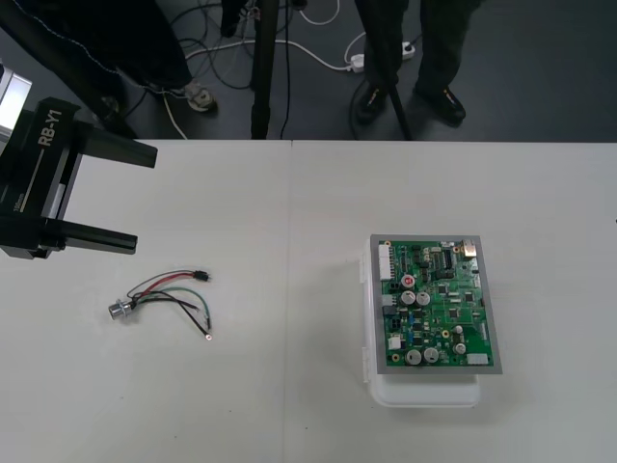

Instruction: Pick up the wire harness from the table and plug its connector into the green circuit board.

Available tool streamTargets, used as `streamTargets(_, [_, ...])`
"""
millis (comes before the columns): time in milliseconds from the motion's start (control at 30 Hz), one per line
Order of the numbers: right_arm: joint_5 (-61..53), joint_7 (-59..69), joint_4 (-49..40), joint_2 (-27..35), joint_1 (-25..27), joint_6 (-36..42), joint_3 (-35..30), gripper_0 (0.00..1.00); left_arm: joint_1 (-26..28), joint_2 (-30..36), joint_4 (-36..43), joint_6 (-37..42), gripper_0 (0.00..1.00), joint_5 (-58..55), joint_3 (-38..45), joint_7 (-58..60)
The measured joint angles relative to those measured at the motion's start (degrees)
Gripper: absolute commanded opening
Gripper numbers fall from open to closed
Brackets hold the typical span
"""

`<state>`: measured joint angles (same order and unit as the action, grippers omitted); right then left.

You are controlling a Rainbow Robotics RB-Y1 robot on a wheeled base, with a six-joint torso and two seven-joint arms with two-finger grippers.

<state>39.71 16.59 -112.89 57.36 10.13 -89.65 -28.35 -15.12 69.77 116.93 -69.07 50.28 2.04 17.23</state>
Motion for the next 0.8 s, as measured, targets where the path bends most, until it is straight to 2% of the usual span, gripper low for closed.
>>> streamTargets(400, [0.3, 0.0, 0.0, -0.1, -0.1, 0.0, 0.3, 1.00, 3.2, -3.7, -0.5, 0.0, 0.77, 0.3, -0.6, 0.0])
streamTargets(800, [0.3, 0.0, 0.0, -0.2, -0.1, 0.0, 0.4, 1.00, 3.3, -3.0, -0.6, 0.0, 0.77, 9.1, -0.6, 0.0])
